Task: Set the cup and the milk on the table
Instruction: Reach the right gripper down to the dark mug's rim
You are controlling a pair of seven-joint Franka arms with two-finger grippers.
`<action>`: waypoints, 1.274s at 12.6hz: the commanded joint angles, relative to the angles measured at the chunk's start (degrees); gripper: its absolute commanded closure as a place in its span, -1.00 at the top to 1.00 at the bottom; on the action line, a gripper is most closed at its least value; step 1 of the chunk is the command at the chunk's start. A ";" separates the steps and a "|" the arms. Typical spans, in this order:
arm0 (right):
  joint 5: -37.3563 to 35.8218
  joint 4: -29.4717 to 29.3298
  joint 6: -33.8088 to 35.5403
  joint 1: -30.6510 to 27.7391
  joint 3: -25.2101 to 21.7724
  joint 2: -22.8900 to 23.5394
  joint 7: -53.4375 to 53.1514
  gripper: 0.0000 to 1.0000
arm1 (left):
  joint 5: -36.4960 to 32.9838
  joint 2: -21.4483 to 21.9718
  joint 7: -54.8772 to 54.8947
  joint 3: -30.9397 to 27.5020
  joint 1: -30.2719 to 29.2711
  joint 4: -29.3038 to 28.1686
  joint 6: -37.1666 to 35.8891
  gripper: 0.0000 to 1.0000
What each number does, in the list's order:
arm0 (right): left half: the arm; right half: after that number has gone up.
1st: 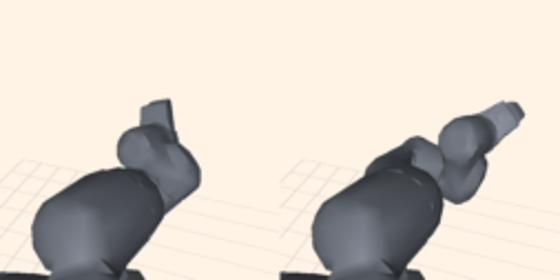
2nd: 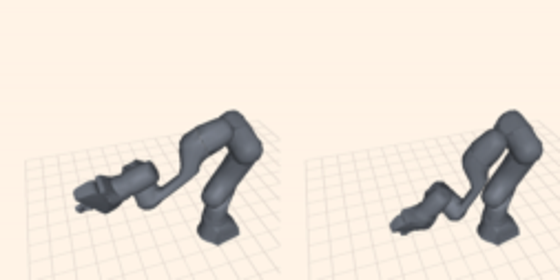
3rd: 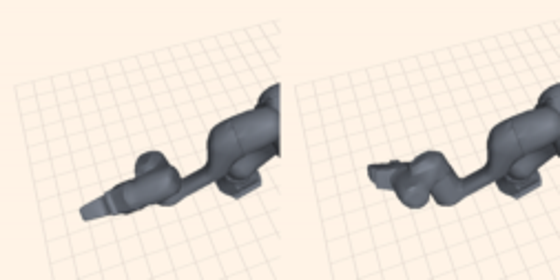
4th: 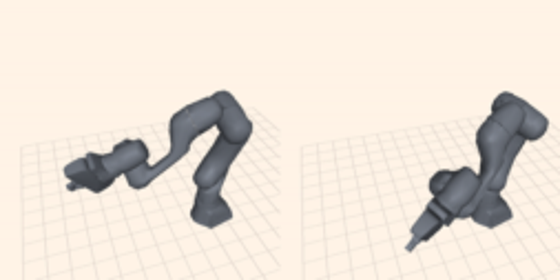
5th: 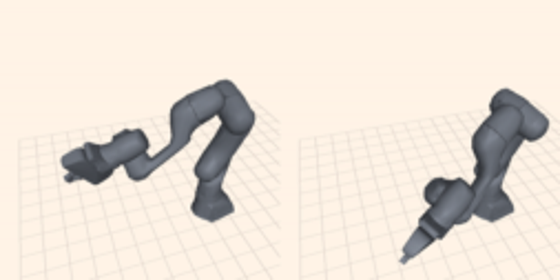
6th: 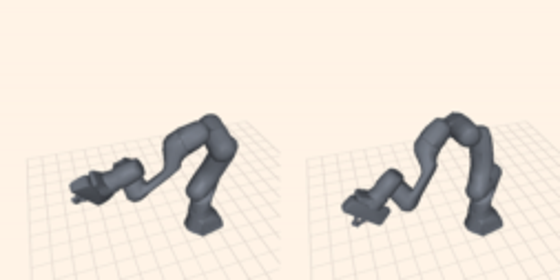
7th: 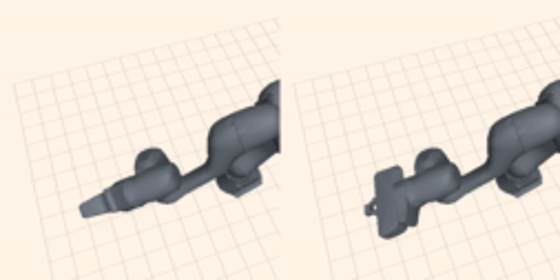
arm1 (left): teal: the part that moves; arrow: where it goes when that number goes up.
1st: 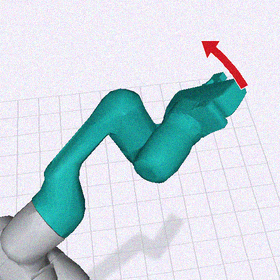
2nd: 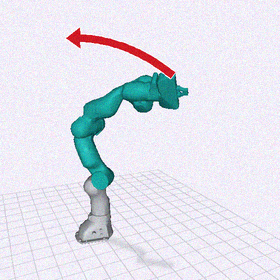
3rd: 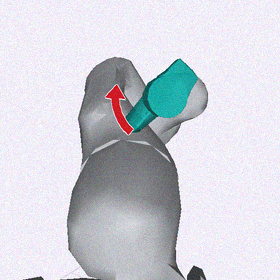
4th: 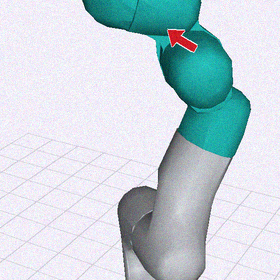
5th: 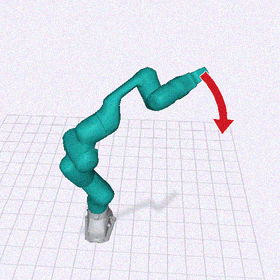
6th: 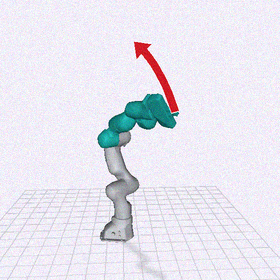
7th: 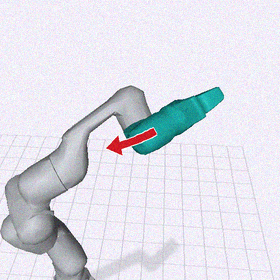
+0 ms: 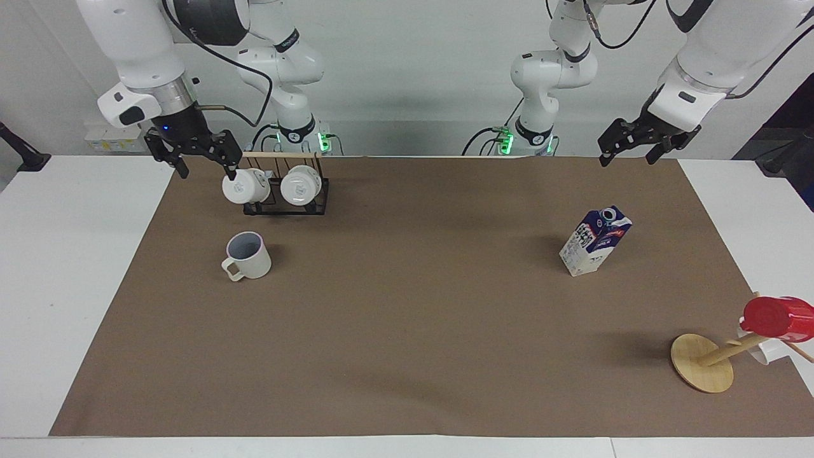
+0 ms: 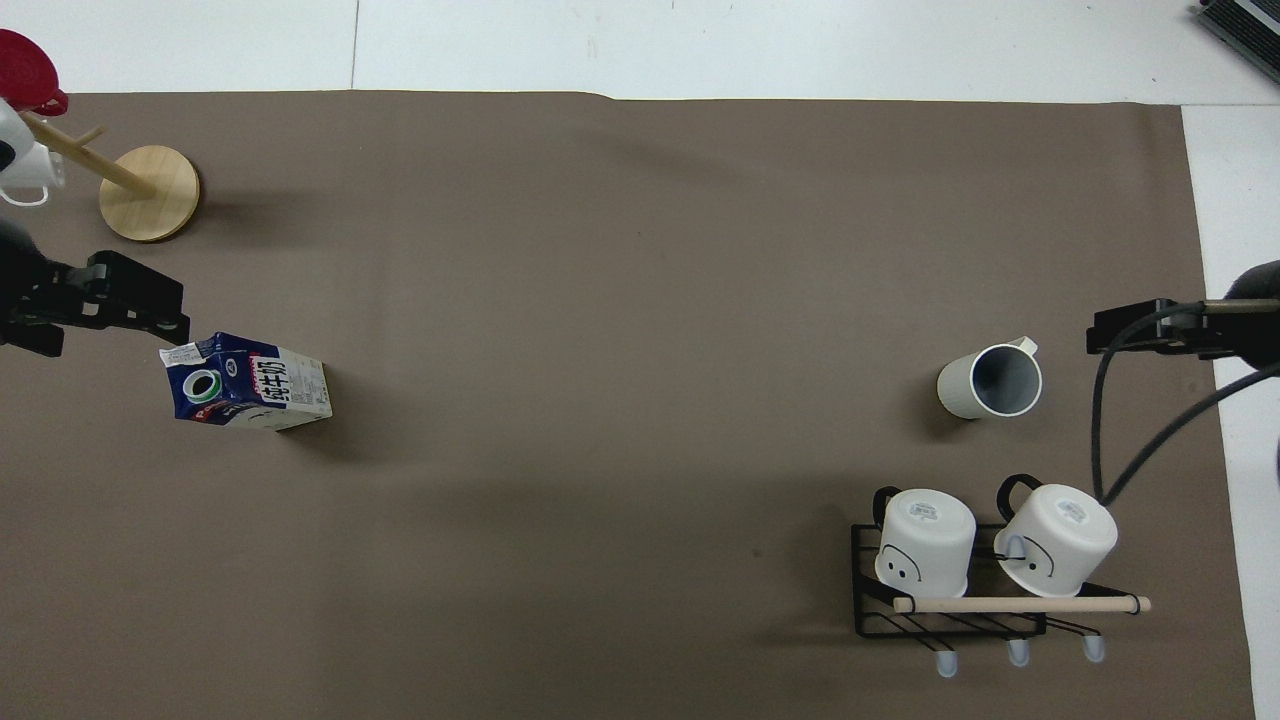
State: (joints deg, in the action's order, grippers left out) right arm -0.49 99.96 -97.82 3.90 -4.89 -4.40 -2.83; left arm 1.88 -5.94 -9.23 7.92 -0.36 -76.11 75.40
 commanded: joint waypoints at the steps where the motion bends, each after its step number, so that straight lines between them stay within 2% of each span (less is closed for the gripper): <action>1: 0.75 5.85 -4.81 -0.21 0.32 -0.79 0.46 1.00 | 0.67 1.20 -0.44 -0.10 -0.35 -1.15 -0.25 1.00; 4: 0.84 11.47 -12.02 0.76 0.32 0.70 0.46 1.00 | 0.67 1.20 -0.44 -0.10 -0.35 -1.15 -0.25 1.00; 9: 0.84 17.36 -22.74 2.08 0.32 5.71 0.46 1.00 | 0.67 1.20 -0.44 -0.10 -0.35 -1.15 -0.25 1.00; 16: 0.84 20.28 -31.89 2.78 0.32 11.59 0.72 1.00 | 0.67 1.20 -0.44 -0.10 -0.35 -1.14 -0.25 1.00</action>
State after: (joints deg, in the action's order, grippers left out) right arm -0.48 119.54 -127.55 6.95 -4.81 6.46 -2.83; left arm 1.88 -5.94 -9.23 7.92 -0.36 -76.11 75.40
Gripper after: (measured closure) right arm 0.000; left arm 0.000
